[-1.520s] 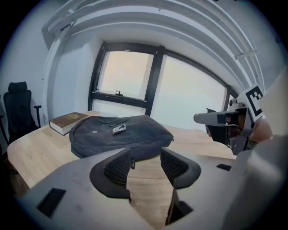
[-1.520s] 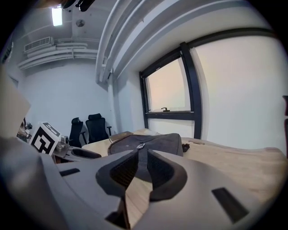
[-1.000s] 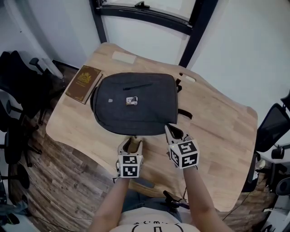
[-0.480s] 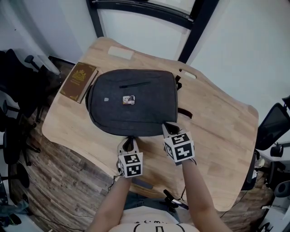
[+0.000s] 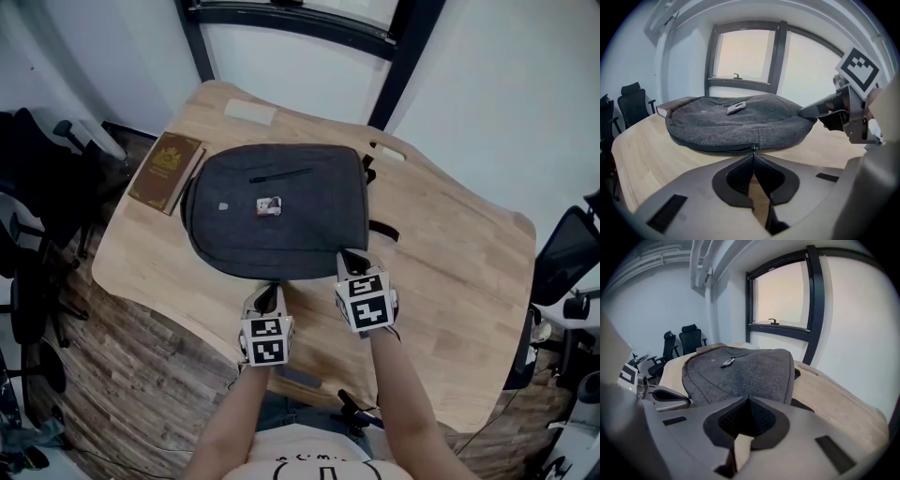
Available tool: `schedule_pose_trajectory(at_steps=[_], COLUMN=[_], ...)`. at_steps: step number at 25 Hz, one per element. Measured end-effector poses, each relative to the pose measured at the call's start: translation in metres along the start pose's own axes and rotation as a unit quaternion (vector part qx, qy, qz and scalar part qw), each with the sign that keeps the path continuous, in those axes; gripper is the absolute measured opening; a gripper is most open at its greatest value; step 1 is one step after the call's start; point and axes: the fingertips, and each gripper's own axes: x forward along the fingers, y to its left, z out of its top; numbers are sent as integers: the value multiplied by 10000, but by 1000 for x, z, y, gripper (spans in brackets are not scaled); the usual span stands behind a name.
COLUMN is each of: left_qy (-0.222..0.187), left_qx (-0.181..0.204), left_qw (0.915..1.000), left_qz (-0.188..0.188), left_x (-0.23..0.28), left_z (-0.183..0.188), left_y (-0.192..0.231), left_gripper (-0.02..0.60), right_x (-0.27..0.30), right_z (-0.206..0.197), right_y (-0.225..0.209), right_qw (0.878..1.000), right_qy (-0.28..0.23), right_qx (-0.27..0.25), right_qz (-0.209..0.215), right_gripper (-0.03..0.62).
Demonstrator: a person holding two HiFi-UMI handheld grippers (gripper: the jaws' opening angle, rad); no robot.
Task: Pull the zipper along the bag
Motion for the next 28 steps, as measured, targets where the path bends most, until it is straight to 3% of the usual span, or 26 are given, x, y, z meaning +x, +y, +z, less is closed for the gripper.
schedule_pose_trajectory(at_steps=[8, 18, 23, 28], left_qy=[101, 233, 297, 359], left_qx=[310, 96, 138, 368], left_qw=[9994, 9997, 9993, 9987], left_qz=[-132, 75, 150, -8], left_x=[-8, -20, -24, -24], left_z=[-3, -9, -10, -7], left_y=[6, 71, 108, 134], left_gripper=[18, 19, 20, 20], right_x=[1, 1, 1, 0], right_z=[0, -1, -1, -4], right_y=[-2, -2, -2, -3], right_qw=[9999, 9995, 9989, 9971], right_qy=[1, 91, 154, 275], right_qx=[-110, -215, -141, -206], right_qz=[-27, -228, -419, -684], right_gripper=[51, 51, 51, 51])
